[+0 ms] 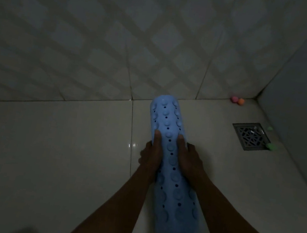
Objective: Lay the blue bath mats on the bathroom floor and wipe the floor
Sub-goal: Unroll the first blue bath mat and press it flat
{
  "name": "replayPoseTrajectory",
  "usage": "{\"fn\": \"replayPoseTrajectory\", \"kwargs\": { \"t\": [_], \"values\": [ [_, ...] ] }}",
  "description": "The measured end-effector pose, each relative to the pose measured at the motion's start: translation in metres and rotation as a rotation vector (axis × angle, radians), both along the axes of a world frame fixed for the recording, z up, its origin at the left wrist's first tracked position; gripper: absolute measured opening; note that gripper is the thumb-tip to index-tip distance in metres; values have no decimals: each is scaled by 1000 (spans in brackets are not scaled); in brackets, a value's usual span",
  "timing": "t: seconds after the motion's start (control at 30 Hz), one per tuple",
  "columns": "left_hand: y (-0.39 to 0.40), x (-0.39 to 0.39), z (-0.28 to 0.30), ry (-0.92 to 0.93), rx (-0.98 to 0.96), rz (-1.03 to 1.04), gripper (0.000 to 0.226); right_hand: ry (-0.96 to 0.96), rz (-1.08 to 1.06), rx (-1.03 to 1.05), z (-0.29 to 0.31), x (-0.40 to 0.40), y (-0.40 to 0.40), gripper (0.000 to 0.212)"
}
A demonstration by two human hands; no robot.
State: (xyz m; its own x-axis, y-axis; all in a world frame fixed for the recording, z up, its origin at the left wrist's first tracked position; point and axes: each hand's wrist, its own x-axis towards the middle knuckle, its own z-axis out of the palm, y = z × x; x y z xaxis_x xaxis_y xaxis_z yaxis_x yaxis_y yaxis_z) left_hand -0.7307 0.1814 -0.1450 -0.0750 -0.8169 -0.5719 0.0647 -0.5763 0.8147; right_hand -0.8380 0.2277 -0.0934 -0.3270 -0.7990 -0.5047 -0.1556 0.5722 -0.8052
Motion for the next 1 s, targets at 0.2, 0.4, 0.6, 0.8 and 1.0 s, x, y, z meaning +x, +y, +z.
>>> {"fn": "replayPoseTrajectory", "kwargs": {
  "t": [0.2,0.4,0.6,0.8,1.0],
  "values": [
    [7,18,8,-176,-62,-33,76,57,9,33,-18,1,0,85],
    [20,39,31,-428,-189,-102,63,163,63,56,-27,14,1,65],
    [28,73,34,-494,-199,-188,71,204,163,128,-19,38,9,77],
    [41,108,28,-467,-155,-189,66,229,225,75,-11,77,15,81],
    [46,137,20,-432,-139,-123,70,282,255,102,-12,89,13,91]
  ]
}}
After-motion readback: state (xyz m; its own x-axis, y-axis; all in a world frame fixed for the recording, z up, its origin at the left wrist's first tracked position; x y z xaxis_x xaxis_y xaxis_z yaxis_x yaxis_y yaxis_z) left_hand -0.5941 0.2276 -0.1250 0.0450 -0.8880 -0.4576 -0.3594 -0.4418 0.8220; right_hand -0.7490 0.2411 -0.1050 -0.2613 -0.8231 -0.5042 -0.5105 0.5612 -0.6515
